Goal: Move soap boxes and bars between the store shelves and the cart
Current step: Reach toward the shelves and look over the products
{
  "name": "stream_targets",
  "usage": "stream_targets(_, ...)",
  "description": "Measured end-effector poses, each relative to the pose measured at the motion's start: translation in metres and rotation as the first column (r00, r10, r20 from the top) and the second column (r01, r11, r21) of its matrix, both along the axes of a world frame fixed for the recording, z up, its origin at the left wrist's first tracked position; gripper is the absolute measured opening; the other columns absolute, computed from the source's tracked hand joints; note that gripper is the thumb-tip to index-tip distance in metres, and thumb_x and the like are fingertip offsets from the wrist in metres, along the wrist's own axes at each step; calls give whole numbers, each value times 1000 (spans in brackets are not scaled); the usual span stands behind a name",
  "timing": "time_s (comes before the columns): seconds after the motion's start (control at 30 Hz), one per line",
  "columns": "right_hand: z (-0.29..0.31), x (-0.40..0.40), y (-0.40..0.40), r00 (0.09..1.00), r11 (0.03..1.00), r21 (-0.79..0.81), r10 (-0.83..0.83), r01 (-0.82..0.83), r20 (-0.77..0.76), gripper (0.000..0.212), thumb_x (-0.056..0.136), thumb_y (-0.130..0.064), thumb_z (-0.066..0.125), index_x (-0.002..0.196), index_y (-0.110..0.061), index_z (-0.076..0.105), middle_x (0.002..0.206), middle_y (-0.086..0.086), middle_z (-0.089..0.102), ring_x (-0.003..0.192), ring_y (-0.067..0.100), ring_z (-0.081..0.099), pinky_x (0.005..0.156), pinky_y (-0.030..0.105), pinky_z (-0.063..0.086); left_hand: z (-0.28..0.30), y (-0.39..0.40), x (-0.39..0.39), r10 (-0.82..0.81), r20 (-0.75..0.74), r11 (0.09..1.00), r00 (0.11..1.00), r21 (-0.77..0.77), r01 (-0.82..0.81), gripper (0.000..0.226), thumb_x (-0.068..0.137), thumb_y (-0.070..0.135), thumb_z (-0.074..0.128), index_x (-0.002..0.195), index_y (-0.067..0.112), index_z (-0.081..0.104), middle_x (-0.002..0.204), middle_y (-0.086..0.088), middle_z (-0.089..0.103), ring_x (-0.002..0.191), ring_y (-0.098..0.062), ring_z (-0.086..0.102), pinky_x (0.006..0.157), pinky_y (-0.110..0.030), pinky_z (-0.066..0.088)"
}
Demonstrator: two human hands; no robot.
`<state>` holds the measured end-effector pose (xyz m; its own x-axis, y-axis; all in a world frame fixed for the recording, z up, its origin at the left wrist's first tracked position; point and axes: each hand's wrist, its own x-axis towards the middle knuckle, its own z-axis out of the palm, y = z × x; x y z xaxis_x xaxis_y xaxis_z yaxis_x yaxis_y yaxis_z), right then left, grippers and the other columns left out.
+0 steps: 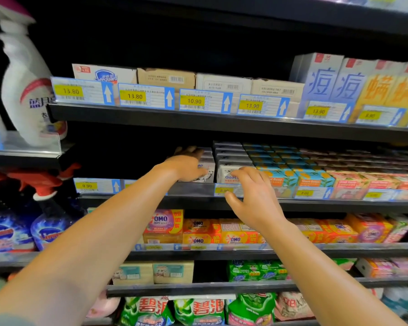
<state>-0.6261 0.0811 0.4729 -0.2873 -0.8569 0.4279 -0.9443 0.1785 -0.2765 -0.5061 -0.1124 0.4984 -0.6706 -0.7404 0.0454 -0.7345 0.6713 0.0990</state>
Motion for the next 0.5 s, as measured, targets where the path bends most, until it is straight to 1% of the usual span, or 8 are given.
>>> stream_targets(0.07,-1,0,0,1000,1000,1,-11,11,-2,54,95,-40,57,145,-23,44,151,-4,39,142,20,24,115,36,26,-2,-6,-5,0,-16,1000,1000,-5,0,75,98,53,45,158,25,10,165,-2,1,152,-25,4,123,-40,9)
stream_targets(0.17,-1,4,0,999,999,5,-32,32,-16,55,95,-40,56,145,-22,43,151,-2,39,142,21,24,116,36,26,-5,-13,-13,6,-42,1000,999,5,-5,78,94,54,52,157,30,12,165,0,4,151,-27,5,122,-45,12)
stream_targets(0.33,1,13,2,995,997,15,-78,79,-56,58,95,-42,56,147,-20,42,152,-1,37,142,22,24,117,37,26,-7,-14,-19,22,-86,999,996,47,-18,79,92,53,55,156,33,12,165,3,2,151,-30,2,121,-51,14)
stream_targets(0.5,6,23,13,990,995,-21,-100,98,-99,58,94,-42,58,146,-18,44,151,2,40,141,23,28,118,38,26,2,-1,-12,16,-110,995,994,99,-5,85,92,52,56,156,33,4,165,1,-1,151,-30,0,121,-52,11)
